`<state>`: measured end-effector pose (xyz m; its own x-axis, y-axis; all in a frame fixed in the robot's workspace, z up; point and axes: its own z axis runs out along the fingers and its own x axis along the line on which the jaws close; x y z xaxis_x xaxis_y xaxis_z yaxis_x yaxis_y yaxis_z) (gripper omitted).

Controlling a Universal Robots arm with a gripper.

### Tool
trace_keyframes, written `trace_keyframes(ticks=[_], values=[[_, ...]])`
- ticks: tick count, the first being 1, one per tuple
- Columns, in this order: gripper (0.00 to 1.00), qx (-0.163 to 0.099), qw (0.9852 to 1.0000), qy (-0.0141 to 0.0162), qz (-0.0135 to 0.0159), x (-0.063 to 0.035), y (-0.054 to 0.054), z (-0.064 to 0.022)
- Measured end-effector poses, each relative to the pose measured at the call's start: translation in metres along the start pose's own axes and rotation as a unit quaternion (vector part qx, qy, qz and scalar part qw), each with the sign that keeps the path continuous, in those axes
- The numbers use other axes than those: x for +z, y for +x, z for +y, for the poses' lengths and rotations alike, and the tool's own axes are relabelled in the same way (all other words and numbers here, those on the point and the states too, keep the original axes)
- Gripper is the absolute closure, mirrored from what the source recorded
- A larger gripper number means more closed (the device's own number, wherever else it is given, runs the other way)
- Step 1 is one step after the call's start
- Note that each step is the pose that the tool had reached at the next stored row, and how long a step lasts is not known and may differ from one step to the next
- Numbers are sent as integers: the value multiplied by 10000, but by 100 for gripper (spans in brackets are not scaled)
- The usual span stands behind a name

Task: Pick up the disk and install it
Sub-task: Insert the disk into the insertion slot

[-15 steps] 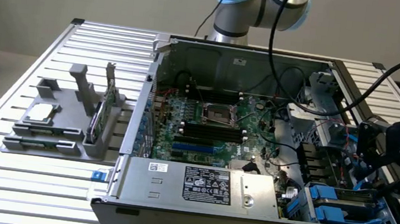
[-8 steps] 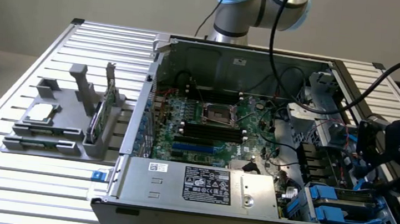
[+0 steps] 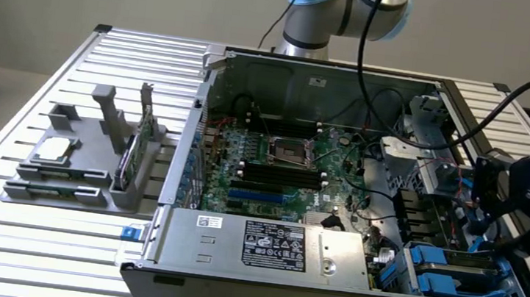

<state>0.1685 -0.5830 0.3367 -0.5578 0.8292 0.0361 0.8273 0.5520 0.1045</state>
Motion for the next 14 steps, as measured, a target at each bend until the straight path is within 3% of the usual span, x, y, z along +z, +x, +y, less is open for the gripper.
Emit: trace_keyframes(ticks=[10,13,14], values=[[65,65,10000,4,57,4,-13,29],[83,82,9999,17,72,5,-17,35],[83,89,9999,24,78,5,-18,37]])
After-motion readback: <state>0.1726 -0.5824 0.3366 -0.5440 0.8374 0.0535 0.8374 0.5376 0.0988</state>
